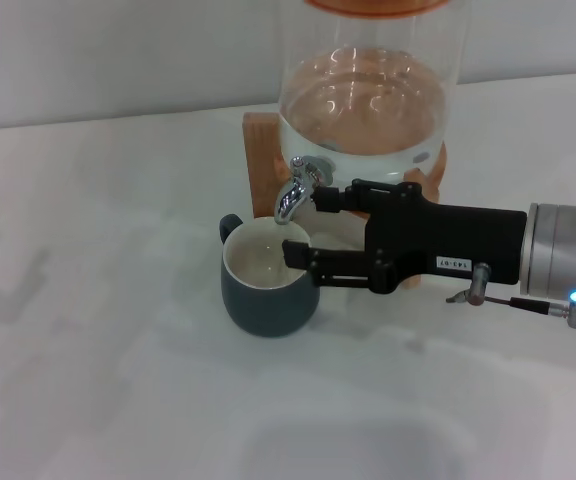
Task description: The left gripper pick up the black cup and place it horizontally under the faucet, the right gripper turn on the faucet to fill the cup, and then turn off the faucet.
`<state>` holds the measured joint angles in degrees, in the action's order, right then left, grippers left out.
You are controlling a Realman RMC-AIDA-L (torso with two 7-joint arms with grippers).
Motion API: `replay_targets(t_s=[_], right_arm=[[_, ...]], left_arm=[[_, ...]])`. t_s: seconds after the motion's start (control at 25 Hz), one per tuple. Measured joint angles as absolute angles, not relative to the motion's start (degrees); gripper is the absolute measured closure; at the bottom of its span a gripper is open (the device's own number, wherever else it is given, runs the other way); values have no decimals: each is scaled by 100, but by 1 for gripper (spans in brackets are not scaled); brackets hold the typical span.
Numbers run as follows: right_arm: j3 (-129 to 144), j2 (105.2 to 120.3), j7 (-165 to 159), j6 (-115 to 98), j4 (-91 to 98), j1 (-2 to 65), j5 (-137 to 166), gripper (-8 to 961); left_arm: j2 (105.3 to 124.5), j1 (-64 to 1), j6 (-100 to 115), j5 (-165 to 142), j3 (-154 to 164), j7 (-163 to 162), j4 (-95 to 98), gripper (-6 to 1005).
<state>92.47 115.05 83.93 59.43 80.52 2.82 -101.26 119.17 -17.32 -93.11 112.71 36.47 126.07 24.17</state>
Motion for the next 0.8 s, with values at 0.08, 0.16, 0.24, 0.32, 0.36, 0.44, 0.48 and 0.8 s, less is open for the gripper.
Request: replay_targets(t_s=[0.08,0.16,0.24,0.32,0.36,0.44,0.48,0.8], right_arm=[[9247,11505,8396,6007,8051,282,-10125,171],[9244,11505,8396,6038,8047,282,-10125,171],[9212,11504,8394,6073,8043,272,-10125,171],[9119,11502,8389,6169,8039,258,-10129,171],[9054,11501,8385,6235,8034,247,-10137,171],[8867,11499,8401,6514,7989,209,-10243,171],[8820,11499,8415,6596,7978,195,-10277,171],[8215,11493,8458,7384,7880,134,-10319,170]], left_arm=[[11920,-1731,-9320,11270,3647,12599,2417,229],[11924,-1727,-9323,11271,3647,12596,2418,229],[11928,-1712,-9325,11270,3647,12595,2417,229],[11929,-1684,-9332,11270,3647,12594,2417,229],[11928,-1670,-9338,11269,3647,12594,2417,229],[11928,-1656,-9353,11269,3647,12594,2417,229],[11928,-1654,-9358,11268,3647,12594,2418,228],[11917,-1654,-9410,11266,3659,12589,2417,228]])
